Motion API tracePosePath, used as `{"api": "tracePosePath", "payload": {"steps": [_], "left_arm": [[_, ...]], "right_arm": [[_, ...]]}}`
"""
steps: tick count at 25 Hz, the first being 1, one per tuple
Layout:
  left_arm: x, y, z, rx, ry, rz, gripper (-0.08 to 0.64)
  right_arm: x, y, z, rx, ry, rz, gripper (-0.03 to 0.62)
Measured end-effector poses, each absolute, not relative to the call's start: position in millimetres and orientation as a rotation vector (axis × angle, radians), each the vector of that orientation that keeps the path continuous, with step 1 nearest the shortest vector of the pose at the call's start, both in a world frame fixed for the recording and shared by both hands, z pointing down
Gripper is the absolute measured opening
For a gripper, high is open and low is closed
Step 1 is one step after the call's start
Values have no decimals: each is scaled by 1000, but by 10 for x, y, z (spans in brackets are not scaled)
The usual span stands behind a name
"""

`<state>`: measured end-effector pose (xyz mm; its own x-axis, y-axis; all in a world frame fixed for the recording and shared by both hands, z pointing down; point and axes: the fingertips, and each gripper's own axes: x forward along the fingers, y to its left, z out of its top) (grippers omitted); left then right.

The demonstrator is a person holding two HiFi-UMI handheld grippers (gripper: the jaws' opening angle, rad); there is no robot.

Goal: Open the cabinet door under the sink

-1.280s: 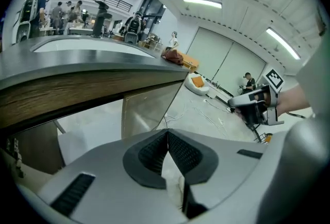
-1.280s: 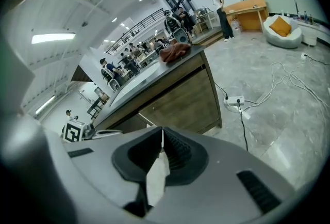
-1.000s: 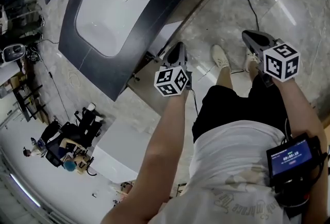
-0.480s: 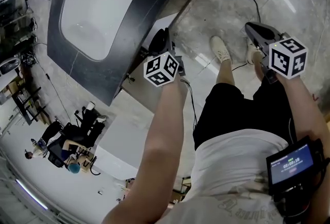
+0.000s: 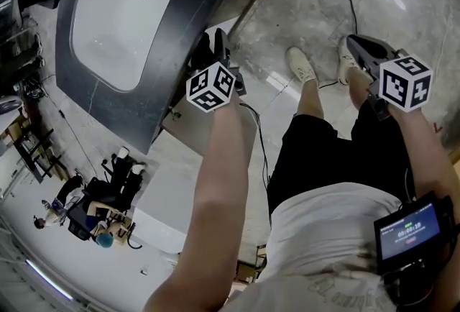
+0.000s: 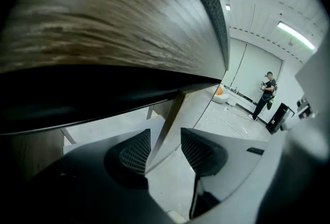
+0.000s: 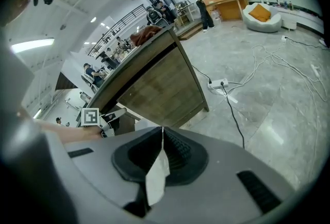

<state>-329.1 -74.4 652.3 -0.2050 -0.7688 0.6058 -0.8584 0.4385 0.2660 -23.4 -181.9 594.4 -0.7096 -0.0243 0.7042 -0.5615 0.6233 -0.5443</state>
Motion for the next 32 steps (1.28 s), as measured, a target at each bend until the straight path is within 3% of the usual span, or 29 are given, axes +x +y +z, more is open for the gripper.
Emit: {"api": "tracePosePath", "payload": {"steps": [3,9,13,32], "left_arm": [[-3259,-853,6497,1415,-1979,149,209],[-3274,-1009,6405,1442,-1989,118,209],[-3356,-1030,6447,1426,-2018,112,149],[-2435,-842,6570,1588,-1798,390,91]], "right_arm": [[-182,-1824,5948,477,-2158,1046,20],[-71,-1844,5910,522,-2143,1077,20],[-88,-1856,5941,529,-2140,1083,20],[-28,-1863,5833,614,-2149,1253,20]]}}
